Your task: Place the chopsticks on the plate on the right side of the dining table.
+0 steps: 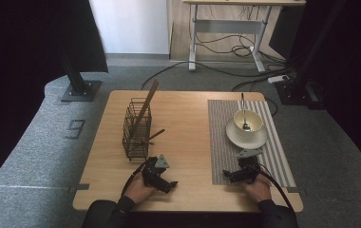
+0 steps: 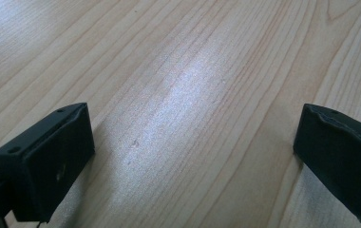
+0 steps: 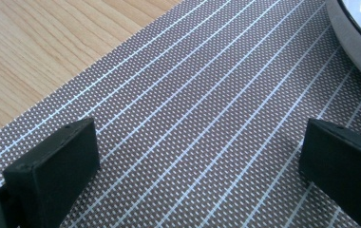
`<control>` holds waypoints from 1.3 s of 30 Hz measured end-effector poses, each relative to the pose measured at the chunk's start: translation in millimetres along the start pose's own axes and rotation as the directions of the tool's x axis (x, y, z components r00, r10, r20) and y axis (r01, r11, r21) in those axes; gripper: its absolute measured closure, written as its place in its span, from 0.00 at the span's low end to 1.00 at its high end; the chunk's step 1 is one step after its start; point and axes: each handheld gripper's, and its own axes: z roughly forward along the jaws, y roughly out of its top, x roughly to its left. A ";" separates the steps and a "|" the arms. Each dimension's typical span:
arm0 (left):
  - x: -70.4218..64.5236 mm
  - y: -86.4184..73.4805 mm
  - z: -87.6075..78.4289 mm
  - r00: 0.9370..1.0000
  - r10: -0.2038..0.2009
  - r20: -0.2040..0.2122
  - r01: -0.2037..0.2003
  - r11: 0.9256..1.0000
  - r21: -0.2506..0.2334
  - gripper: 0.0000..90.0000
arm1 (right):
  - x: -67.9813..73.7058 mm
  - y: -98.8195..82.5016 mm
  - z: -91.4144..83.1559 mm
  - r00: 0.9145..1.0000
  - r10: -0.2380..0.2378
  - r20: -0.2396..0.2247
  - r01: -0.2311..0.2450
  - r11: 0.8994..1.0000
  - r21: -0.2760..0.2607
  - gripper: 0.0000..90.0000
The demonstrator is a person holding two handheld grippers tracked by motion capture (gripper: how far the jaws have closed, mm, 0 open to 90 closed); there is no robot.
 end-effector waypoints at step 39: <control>0.0 0.4 0.4 1.000 -0.001 0.000 0.001 1.000 -0.001 0.00 | 6.4 1.1 -1.4 0.999 0.035 0.028 -0.035 0.999 0.005 0.00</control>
